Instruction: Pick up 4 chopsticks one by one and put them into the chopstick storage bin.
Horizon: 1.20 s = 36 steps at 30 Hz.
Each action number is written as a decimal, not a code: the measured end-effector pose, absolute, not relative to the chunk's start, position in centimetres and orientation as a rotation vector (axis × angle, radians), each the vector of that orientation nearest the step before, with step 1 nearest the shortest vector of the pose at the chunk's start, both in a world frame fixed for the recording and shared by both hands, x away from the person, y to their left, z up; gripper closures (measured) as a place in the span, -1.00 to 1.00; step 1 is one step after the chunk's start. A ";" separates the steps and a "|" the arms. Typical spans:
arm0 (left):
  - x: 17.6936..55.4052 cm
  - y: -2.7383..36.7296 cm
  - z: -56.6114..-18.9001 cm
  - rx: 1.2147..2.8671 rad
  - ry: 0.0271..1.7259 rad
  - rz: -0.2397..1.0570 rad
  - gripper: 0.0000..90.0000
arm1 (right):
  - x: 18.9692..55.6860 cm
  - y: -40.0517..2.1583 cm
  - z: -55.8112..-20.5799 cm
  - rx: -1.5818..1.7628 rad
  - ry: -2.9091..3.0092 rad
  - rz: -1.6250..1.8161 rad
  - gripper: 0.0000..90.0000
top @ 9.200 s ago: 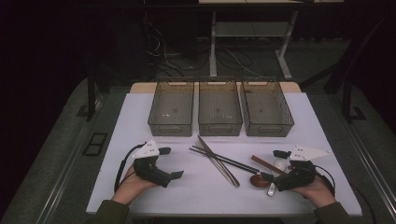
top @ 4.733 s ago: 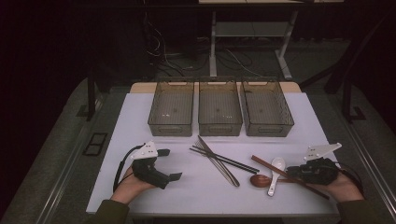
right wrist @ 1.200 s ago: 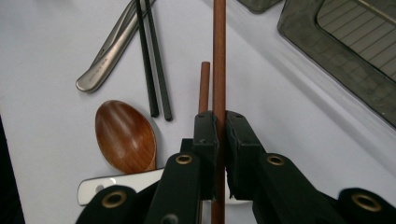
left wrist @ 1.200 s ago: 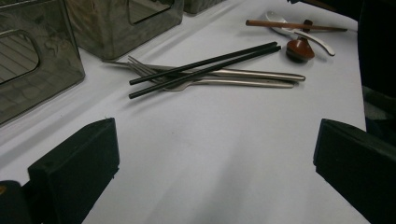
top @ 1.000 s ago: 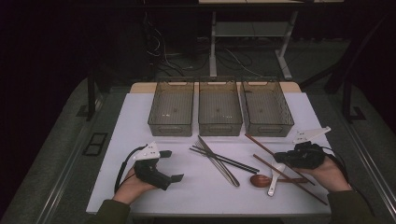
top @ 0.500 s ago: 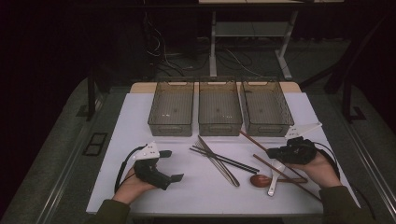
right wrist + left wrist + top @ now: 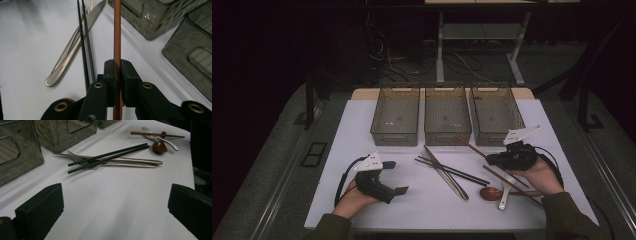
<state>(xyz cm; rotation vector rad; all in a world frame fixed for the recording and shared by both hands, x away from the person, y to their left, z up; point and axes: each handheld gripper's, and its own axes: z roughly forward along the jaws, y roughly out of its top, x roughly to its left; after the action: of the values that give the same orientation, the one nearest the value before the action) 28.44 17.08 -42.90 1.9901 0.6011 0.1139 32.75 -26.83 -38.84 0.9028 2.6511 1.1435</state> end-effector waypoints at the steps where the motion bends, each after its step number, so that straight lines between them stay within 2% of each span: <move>1: 28.4 17.1 -42.9 1.990 0.602 0.114 -1.00 | 32.8 -26.8 -38.8 0.903 2.651 1.144 0.84; 36: 28.4 17.1 -42.9 1.986 0.598 0.106 -1.00 | 36.0 -21.8 -37.5 0.854 2.621 1.268 0.84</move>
<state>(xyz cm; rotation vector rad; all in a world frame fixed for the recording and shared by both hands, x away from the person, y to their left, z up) 28.43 17.14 -42.90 1.9865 0.5980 0.1062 36.03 -21.83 -37.45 0.8537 2.6206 1.2677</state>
